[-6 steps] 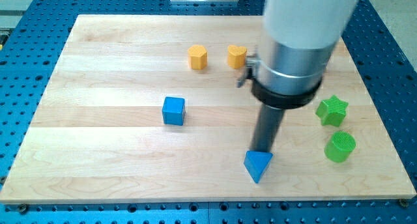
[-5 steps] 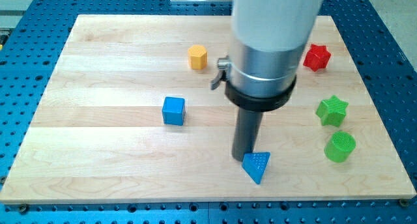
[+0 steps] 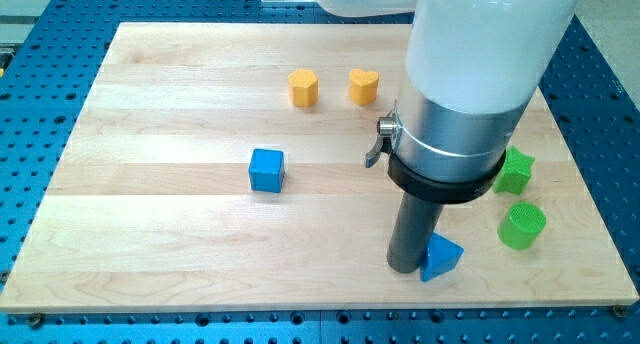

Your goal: Move the blue triangle to the bottom left of the green circle

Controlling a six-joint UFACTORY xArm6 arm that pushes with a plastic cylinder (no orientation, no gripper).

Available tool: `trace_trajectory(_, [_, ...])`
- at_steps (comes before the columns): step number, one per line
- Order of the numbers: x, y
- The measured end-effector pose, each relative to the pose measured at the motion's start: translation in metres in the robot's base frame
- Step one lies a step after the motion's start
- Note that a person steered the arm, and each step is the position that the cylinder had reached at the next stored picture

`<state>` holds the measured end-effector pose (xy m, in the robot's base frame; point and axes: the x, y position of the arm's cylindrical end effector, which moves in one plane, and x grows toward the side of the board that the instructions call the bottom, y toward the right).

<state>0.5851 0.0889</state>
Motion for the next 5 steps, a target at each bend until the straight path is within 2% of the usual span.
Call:
trace_trajectory(3, [0.0,0.077])
trace_trajectory(4, [0.0,0.077])
trace_trajectory(5, [0.024,0.059])
